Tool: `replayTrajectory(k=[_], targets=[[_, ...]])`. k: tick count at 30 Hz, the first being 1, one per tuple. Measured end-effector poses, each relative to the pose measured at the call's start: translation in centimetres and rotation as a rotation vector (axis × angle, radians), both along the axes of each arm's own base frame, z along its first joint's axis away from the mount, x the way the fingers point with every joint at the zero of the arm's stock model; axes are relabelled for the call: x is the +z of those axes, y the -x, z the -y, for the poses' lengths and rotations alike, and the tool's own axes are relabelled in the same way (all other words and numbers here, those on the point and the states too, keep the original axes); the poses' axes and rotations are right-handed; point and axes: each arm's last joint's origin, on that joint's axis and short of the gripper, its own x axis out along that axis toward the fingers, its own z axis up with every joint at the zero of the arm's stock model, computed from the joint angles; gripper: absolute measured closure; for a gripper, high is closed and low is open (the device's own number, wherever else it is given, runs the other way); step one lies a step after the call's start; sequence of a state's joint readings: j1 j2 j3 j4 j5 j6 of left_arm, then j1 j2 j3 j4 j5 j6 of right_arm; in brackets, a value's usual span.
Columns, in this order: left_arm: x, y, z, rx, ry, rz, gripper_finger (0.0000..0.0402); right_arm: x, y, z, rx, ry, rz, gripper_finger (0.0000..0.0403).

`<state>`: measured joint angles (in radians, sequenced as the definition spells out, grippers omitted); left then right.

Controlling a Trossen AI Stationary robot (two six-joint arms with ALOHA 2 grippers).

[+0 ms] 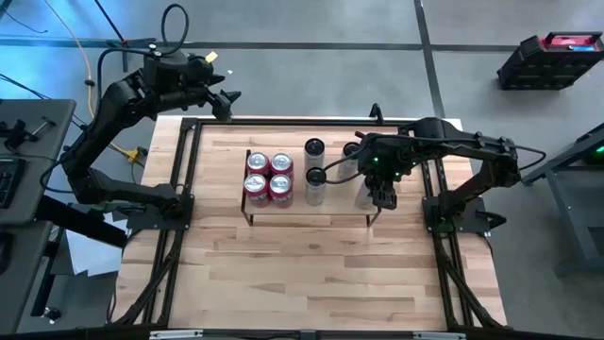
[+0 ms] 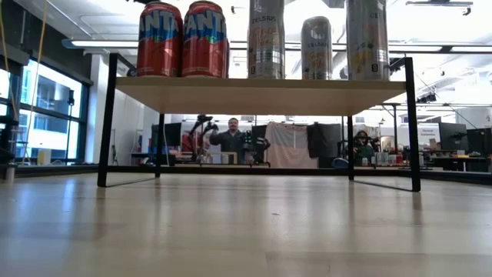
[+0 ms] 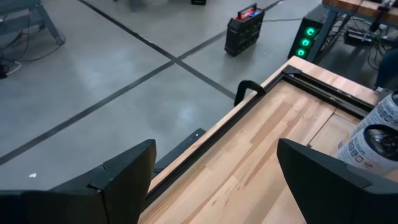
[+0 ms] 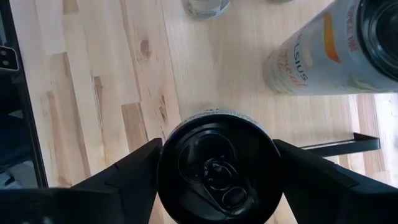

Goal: Place canned beverage on shelf
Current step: Put the white yellow soda can on the shelf aligned with the other white yellow soda can

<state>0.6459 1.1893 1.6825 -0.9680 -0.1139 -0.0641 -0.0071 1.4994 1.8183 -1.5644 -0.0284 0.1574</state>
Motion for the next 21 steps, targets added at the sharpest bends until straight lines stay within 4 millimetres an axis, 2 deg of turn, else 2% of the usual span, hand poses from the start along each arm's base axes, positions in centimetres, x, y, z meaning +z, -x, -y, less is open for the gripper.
replayTrajectory(k=[9,21], targets=[[0.00,-0.09,0.11,-0.009,-0.004,-0.003,0.0076,0.05,-0.14,0.00,-0.001,0.001,0.015,0.0123],[0.00,-0.10,0.11,-0.009,-0.003,-0.003,0.0076,0.30,-0.76,0.93,-0.095,0.023,0.086,0.0123]])
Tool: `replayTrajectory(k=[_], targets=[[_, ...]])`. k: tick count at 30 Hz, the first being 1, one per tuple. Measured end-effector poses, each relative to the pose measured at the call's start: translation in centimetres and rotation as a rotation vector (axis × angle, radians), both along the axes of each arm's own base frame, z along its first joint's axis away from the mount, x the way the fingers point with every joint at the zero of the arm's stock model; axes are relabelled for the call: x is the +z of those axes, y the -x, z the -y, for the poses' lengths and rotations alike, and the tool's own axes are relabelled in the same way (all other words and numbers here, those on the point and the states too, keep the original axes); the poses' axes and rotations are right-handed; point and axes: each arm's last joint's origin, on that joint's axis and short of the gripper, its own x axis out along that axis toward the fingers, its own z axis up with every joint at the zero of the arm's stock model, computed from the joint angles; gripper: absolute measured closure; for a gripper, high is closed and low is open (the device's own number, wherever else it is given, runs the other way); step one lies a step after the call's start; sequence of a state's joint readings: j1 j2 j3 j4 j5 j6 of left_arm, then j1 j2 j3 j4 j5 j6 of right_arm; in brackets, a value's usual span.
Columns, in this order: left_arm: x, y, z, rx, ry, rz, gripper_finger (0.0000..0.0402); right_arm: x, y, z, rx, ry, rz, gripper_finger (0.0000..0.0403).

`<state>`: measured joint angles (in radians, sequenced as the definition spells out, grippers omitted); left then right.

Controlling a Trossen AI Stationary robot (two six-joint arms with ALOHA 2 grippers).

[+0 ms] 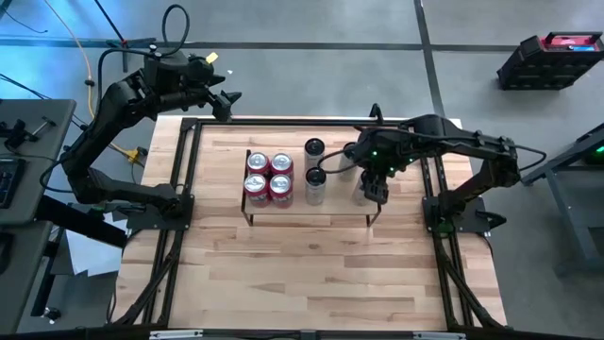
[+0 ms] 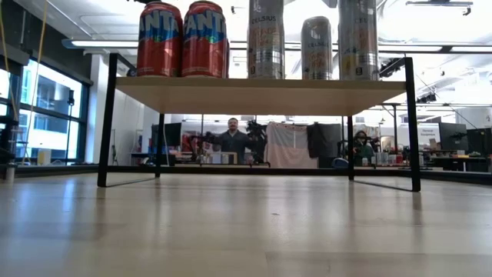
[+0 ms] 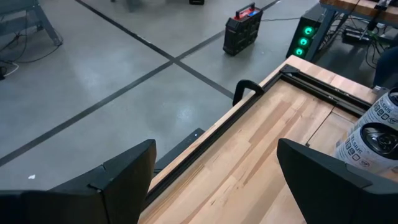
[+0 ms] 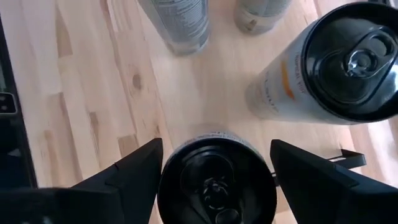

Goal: Place canned beverage on shelf
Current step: Put the white yellow soda can on the shelf aligned with the other white yellow soda can

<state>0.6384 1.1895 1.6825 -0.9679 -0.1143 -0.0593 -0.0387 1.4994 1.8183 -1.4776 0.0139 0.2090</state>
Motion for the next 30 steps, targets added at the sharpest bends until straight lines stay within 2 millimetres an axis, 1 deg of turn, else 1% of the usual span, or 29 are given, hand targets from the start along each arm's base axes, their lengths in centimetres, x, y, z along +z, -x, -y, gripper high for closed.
replayTrajectory(k=[8,17,22,25,28,30], targets=[[0.0,0.0,0.0,0.000,-0.001,-0.001,0.0076,0.1,-0.1,0.0,-0.010,-0.051,0.016,0.0123],[0.0,0.0,0.0,-0.005,-0.007,-0.006,0.0076,0.4,-0.2,0.1,-0.021,-0.058,0.042,0.0123],[0.0,0.0,0.0,-0.005,-0.008,-0.007,0.0076,2.7,0.4,0.0,-0.020,-0.053,0.134,0.0123],[0.0,0.0,0.0,-0.005,-0.007,-0.007,0.0076,4.4,1.4,0.1,-0.037,-0.025,0.170,0.0123],[0.0,0.0,0.0,-0.005,-0.007,-0.007,0.0076,5.5,2.7,0.1,-0.033,0.016,0.152,0.0123],[0.0,0.0,0.0,-0.005,-0.007,-0.007,0.0076,6.1,3.3,0.1,-0.033,0.028,0.188,0.0123]])
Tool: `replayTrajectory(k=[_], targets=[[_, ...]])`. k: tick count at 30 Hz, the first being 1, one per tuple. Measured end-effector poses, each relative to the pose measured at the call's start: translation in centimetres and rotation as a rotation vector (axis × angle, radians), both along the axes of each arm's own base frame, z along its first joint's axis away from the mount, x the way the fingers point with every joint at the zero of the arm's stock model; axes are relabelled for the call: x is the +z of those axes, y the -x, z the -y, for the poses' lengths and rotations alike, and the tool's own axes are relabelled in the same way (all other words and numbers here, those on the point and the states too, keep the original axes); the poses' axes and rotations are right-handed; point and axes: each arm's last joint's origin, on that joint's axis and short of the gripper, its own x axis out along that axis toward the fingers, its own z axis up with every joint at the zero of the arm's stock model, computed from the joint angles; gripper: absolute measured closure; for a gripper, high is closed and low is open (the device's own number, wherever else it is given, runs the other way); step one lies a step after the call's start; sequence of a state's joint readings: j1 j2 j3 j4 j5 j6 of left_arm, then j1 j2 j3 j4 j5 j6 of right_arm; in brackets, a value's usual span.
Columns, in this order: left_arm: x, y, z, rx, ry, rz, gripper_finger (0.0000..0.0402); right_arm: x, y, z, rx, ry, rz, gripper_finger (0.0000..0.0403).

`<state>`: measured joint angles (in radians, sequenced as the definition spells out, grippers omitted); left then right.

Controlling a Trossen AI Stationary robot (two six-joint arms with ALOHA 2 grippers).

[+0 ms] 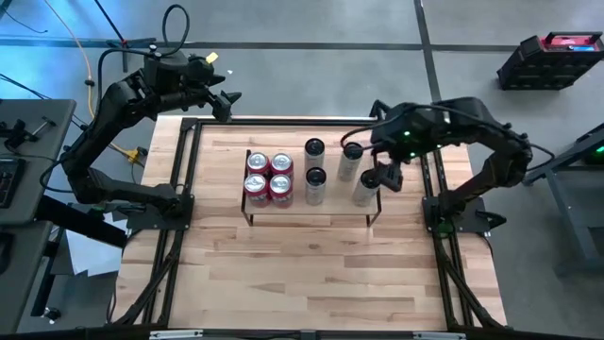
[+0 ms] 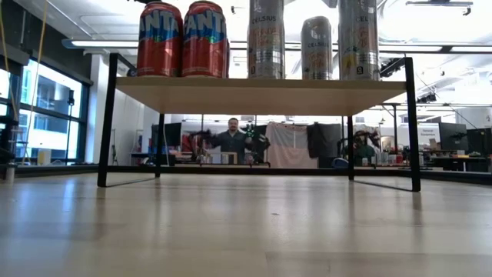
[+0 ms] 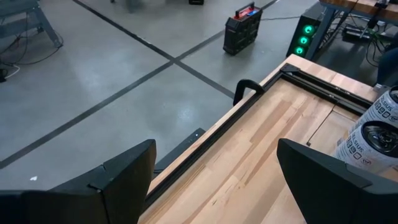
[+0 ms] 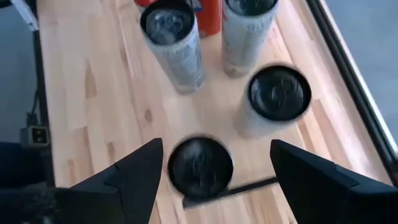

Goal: Place canned beverage on shelf
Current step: Put the white yellow soda can on the shelf aligned with the other white yellow soda can

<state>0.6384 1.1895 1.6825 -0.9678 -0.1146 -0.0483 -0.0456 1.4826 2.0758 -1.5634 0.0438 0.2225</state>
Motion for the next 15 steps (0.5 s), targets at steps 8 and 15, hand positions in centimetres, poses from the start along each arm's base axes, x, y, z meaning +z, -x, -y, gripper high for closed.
replayTrajectory(k=[8,15], targets=[[0.0,-0.1,0.1,-0.007,0.000,0.000,0.0076,-0.4,3.8,-0.2,0.013,-0.022,0.006,0.0123],[0.0,-0.3,0.4,-0.026,0.000,0.000,0.0076,-3.7,6.8,-0.4,0.014,-0.016,-0.087,0.0123]])
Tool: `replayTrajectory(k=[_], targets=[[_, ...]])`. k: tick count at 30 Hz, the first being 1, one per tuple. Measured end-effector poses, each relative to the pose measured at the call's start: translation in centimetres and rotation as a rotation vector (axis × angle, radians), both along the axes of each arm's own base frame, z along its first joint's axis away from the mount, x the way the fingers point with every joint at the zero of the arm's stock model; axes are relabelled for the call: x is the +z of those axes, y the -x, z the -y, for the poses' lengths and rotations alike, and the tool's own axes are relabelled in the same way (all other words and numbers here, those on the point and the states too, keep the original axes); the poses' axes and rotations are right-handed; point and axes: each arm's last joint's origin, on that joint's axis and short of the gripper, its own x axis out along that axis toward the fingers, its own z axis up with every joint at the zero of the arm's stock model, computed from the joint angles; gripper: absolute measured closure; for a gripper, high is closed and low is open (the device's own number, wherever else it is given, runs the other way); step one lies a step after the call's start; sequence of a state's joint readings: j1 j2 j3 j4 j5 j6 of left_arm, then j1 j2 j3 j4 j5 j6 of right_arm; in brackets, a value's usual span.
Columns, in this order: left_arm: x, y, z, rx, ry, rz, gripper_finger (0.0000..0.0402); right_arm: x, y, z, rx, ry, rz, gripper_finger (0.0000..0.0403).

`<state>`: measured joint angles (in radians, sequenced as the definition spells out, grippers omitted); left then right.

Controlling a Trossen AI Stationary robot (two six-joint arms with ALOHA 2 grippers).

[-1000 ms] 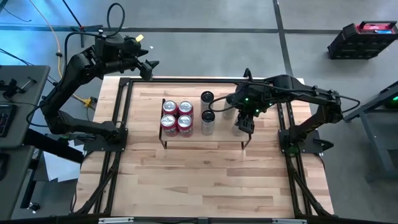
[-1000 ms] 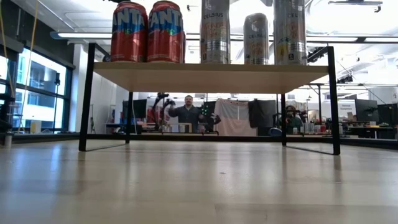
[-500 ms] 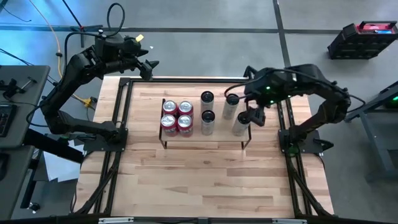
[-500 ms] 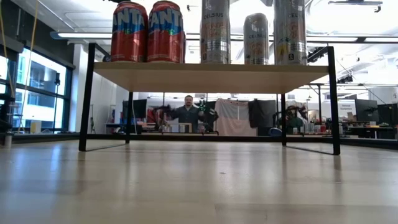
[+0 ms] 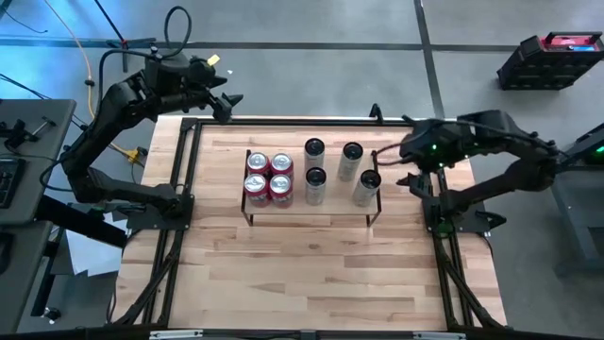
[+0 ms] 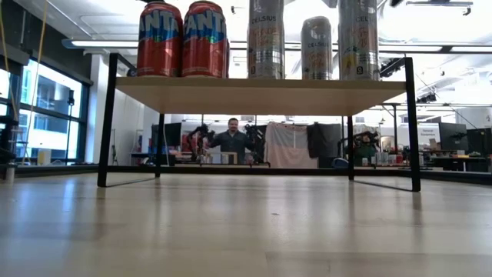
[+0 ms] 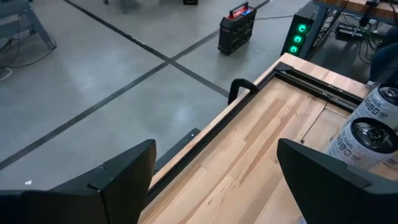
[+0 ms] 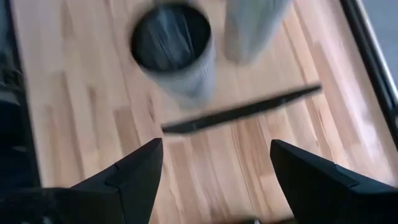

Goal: Place canned beverage on shelf
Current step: Put the white yellow soda can on the shelf aligned with the other white yellow soda can

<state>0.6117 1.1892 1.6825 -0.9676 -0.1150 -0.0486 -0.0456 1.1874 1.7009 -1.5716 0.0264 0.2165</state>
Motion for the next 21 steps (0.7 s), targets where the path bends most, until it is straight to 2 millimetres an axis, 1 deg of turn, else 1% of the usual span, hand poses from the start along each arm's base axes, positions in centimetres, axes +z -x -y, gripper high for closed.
replayTrajectory(k=[3,5,8,12,16,18,21], targets=[[0.0,-0.1,0.1,-0.008,-0.001,-0.001,0.0076,-2.2,0.8,0.0,-0.010,0.017,-0.070,0.0123],[0.0,-0.1,0.2,-0.012,-0.001,-0.001,0.0076,-3.7,0.9,0.0,-0.013,0.019,-0.118,0.0123],[0.0,-0.1,0.2,-0.011,-0.001,-0.001,0.0076,-5.9,0.5,0.0,-0.013,0.014,-0.148,0.0123],[0.0,-0.1,0.2,-0.012,-0.009,-0.007,0.0076,-8.2,-0.3,0.0,0.003,0.001,-0.175,0.0123],[0.0,-0.1,0.2,-0.012,-0.008,-0.007,0.0076,-9.7,-0.7,0.0,0.003,-0.001,-0.203,0.0124],[0.0,-0.1,0.2,-0.012,-0.008,-0.007,0.0076,-10.0,-0.9,-0.1,-0.006,-0.009,-0.165,0.0130],[0.0,-0.1,0.2,-0.012,-0.008,-0.007,0.0076,-10.1,-1.6,-0.4,0.012,-0.001,-0.075,0.0150]])
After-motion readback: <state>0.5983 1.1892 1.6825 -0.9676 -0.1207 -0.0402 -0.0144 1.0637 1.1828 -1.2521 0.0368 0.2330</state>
